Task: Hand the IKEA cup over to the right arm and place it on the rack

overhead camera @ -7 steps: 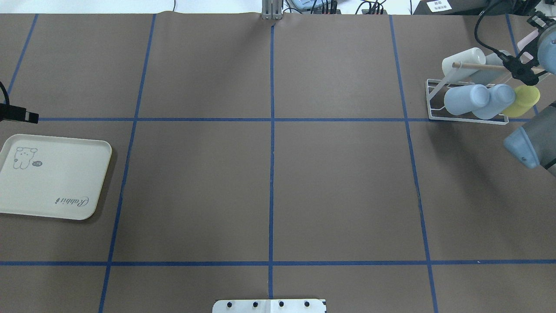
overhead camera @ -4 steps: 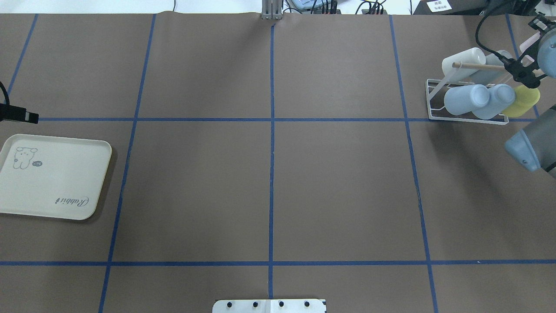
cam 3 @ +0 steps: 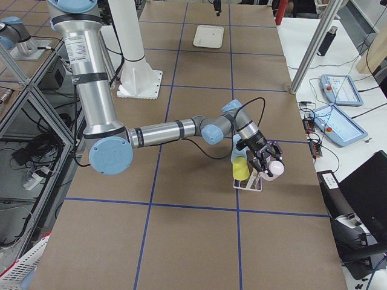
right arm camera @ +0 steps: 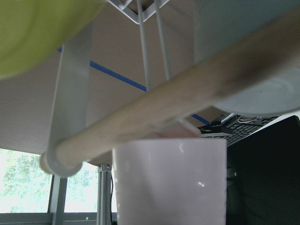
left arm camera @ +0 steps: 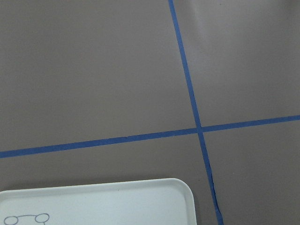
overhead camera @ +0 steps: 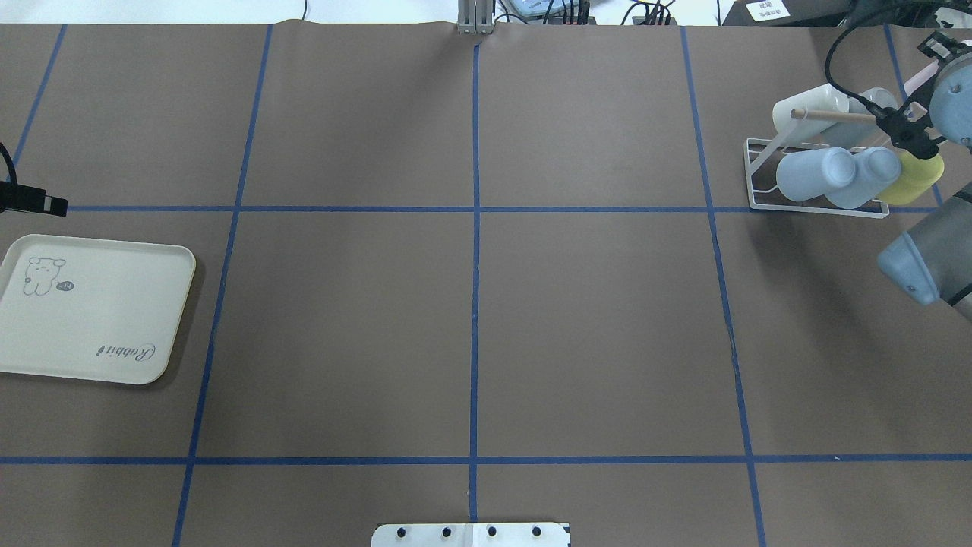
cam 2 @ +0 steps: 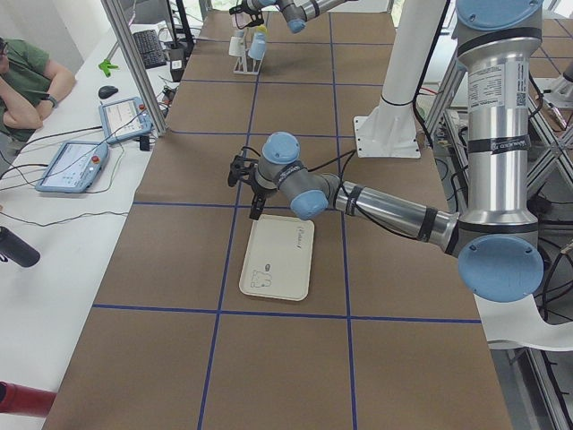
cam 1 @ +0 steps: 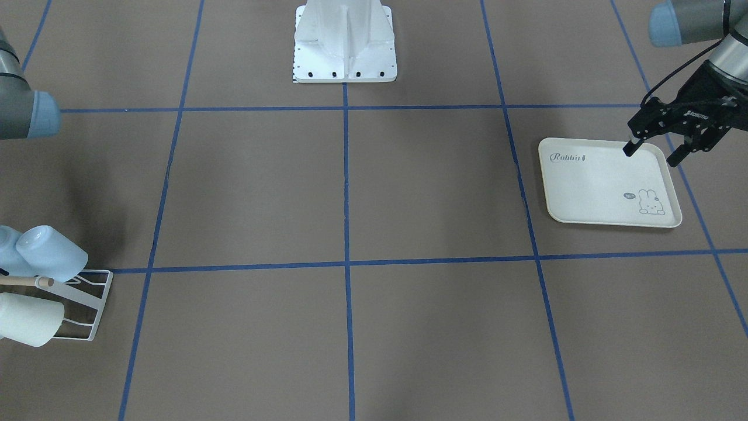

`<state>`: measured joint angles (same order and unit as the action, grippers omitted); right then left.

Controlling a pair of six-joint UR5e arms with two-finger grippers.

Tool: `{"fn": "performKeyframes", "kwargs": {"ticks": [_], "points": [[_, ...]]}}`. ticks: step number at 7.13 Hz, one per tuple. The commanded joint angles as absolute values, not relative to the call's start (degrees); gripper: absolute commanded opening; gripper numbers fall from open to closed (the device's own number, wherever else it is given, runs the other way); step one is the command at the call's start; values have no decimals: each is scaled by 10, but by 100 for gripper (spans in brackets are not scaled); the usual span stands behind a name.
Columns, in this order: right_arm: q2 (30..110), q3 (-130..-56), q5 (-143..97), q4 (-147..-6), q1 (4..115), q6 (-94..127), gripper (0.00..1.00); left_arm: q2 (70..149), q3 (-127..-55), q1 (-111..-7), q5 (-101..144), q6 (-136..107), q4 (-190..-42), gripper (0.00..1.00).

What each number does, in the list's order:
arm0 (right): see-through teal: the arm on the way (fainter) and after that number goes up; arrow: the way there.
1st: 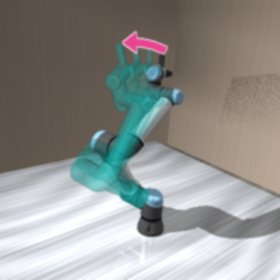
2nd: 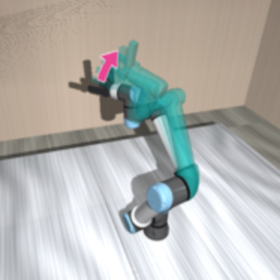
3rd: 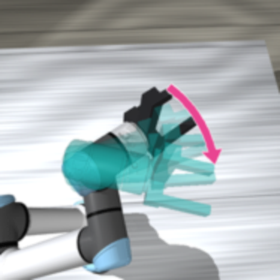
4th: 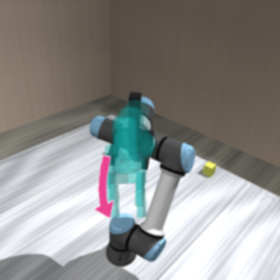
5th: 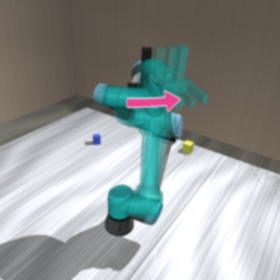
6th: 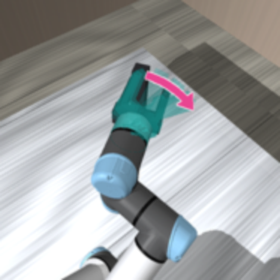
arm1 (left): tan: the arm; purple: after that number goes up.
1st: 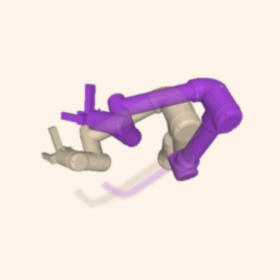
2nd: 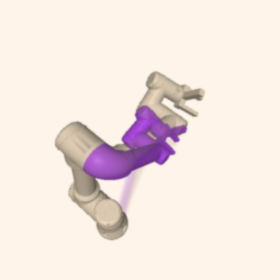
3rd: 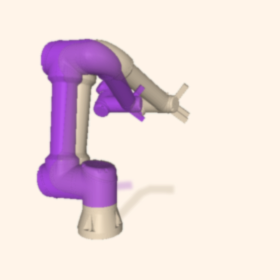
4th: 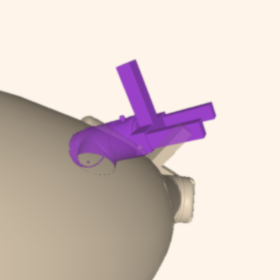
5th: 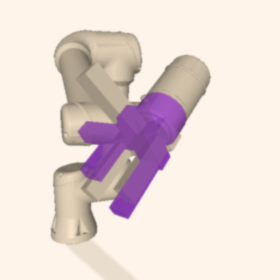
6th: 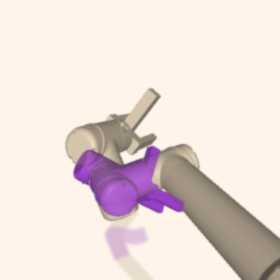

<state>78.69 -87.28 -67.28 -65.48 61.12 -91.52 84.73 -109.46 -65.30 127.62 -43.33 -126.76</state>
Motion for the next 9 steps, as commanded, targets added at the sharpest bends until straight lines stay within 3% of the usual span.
{"fn": "performKeyframes", "kwargs": {"ticks": [1, 9], "points": [[787, -873, -672, -655, 608, -914, 61, 847, -1093, -653, 1276, -433, -1268, 100], [787, -867, -654, -656, 596, -916, 71, 847, -1090, -652, 1276, -433, -1268, 100]]}}
